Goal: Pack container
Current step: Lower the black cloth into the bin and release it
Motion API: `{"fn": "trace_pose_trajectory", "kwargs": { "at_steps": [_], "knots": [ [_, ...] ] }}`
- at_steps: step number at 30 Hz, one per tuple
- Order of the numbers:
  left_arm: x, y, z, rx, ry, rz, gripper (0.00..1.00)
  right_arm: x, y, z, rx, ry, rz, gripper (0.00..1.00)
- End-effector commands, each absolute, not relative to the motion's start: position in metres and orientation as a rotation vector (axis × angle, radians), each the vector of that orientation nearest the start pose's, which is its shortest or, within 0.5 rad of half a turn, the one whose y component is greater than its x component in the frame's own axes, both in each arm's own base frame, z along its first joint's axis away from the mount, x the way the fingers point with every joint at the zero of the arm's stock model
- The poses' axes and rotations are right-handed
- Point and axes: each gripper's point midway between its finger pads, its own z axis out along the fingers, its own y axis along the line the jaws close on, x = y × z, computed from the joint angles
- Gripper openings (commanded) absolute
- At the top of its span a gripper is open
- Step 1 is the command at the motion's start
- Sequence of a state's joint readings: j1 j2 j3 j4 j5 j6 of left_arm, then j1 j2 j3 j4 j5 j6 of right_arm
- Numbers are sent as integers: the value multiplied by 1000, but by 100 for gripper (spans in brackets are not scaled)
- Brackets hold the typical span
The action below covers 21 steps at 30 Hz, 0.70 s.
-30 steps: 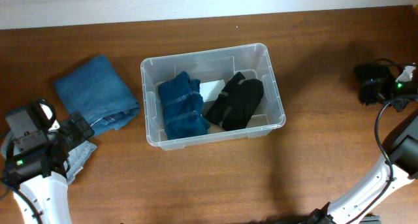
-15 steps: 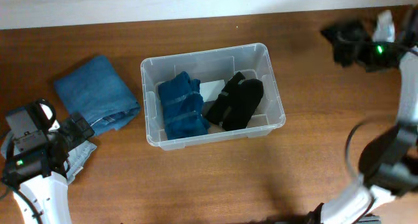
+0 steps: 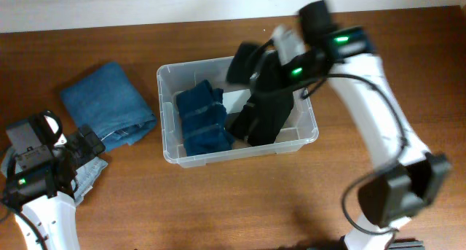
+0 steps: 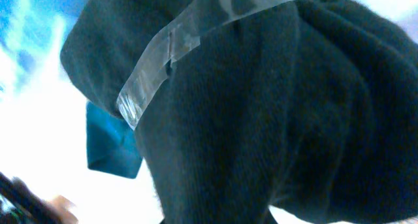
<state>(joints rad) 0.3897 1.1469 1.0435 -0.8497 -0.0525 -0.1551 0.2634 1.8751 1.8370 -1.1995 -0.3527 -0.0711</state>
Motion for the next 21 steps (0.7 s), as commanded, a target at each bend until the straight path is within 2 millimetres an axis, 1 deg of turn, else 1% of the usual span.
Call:
{"fn": "trace_pose_trajectory", "kwargs": {
  "at_steps": [1, 3, 4, 5, 6, 7, 8, 10, 11, 13, 14, 15, 17, 18, 19, 20, 21],
  "knots": [
    [280, 125, 197, -709, 2405, 147, 99, 396, 188, 152, -628, 2809, 469, 4],
    [280, 125, 197, -709, 2405, 147, 100, 406, 194, 127, -643, 2827, 450, 4],
    [280, 125, 197, -709, 2405, 147, 99, 410, 195, 119, -643, 2834, 448, 4],
    [281, 125, 197, -709, 2405, 147, 99, 414, 197, 109, -642, 2838, 447, 6],
    [280, 125, 197, -709, 2405, 147, 99, 419, 198, 98, -641, 2844, 445, 27],
    [280, 125, 197, -709, 2406, 147, 99, 423, 198, 88, -636, 2850, 445, 77],
    [280, 125, 197, -709, 2405, 147, 99, 425, 197, 84, -631, 2854, 444, 99],
    [280, 125, 197, -709, 2405, 147, 99, 426, 195, 81, -626, 2862, 439, 99],
    [280, 125, 197, -709, 2406, 147, 99, 426, 194, 85, -624, 2861, 434, 99],
    [280, 125, 197, -709, 2406, 147, 99, 425, 190, 105, -625, 2846, 394, 99],
    [280, 125, 197, -709, 2406, 147, 99, 427, 187, 125, -624, 2815, 347, 99],
    [280, 125, 197, -709, 2406, 147, 99, 428, 187, 136, -626, 2794, 331, 99],
    [280, 125, 197, -709, 2406, 147, 99, 431, 187, 180, -626, 2689, 275, 99],
    [280, 125, 197, -709, 2406, 147, 99, 432, 191, 204, -630, 2624, 266, 99],
    [280, 125, 197, -709, 2406, 147, 99, 432, 193, 211, -632, 2601, 269, 99],
    [280, 125, 197, -709, 2406, 147, 99, 433, 198, 224, -638, 2557, 277, 98],
    [280, 125, 197, -710, 2406, 147, 99, 433, 201, 230, -644, 2534, 281, 98]
  ]
}}
